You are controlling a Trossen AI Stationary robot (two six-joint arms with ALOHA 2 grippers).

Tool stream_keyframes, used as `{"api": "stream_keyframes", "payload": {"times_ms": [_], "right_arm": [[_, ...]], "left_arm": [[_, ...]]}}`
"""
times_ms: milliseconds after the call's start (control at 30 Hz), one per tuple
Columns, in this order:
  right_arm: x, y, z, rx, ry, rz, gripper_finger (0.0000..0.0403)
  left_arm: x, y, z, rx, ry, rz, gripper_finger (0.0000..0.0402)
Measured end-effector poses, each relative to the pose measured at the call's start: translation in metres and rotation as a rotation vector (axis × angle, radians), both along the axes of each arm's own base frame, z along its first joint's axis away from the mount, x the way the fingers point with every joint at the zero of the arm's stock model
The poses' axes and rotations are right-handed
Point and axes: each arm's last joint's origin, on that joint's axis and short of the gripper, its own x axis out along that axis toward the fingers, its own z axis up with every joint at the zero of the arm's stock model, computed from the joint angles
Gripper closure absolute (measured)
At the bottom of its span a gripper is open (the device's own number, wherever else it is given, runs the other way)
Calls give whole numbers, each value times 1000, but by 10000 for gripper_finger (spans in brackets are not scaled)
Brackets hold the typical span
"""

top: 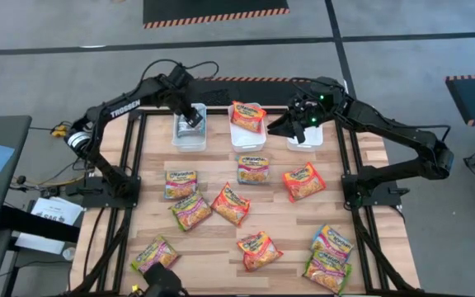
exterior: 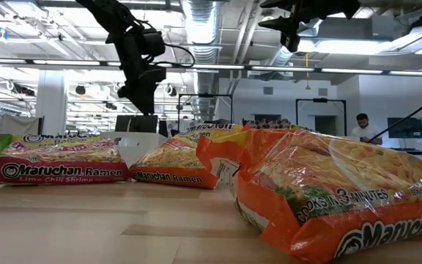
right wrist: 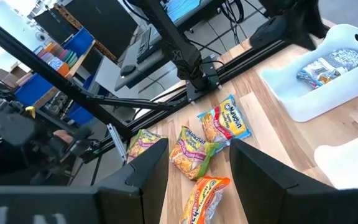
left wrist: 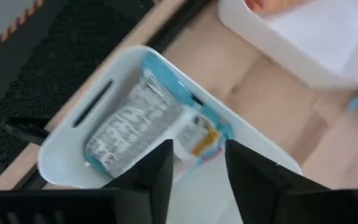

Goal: Sort Maruchan noodles
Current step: Adjust the blue noodle pack in the left white bin

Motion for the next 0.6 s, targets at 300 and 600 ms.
{"api": "stream_keyframes", "payload": {"times_ms": [300,600], "right_arm": [[-1,1,-3,18,29,0,207],[-1,1,-4,4,38,5,207]], "left_arm": [[15,-27,-27,31,127,-265,262],[18,-31,-45,110,174,-301,264]]}}
